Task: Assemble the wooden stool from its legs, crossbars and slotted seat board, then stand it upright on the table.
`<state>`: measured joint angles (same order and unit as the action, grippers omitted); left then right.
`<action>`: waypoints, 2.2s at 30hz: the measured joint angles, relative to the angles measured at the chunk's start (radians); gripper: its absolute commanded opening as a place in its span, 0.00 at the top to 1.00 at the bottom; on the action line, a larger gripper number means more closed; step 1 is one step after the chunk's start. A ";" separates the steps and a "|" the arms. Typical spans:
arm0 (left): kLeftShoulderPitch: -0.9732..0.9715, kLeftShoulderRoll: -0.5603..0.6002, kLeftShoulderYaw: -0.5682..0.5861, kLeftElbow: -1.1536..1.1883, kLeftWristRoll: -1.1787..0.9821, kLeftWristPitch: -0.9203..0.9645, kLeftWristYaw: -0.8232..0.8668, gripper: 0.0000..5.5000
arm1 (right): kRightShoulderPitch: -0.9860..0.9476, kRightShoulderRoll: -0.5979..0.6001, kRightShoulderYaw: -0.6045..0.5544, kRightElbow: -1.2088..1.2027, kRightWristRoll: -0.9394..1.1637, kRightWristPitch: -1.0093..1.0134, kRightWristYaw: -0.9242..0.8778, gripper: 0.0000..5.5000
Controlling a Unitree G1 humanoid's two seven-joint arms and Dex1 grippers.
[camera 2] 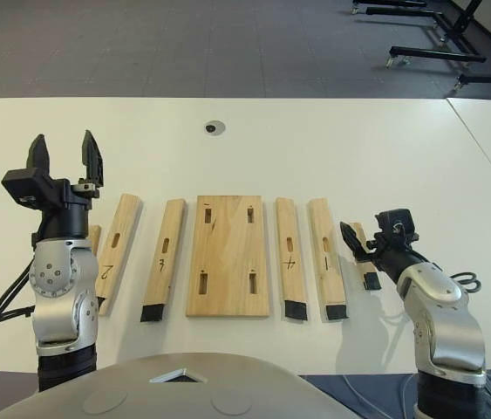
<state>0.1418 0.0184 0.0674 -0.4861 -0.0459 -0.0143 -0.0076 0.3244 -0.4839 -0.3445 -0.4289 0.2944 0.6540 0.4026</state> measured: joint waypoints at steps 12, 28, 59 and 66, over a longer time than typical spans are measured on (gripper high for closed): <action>0.003 -0.003 -0.044 -0.011 -0.009 0.017 -0.021 0.34 | 0.114 -0.040 0.072 0.001 -0.061 0.009 0.017 0.36; -0.034 0.014 -0.042 0.007 -0.010 0.027 -0.031 0.34 | 0.017 0.039 -0.011 0.054 -0.036 0.165 -0.102 0.76; -0.504 0.059 -0.027 0.361 -0.496 0.344 -0.408 0.34 | -0.727 0.408 0.387 0.596 -0.159 -0.792 -0.027 0.76; -0.501 0.049 -0.054 0.341 -0.533 0.392 -0.427 0.34 | -0.742 0.427 0.434 0.596 -0.158 -0.837 0.028 0.76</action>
<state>-0.3587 0.0673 0.0138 -0.1455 -0.5791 0.3780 -0.4350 -0.4179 -0.0565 0.0896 0.1669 0.1368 -0.1830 0.4301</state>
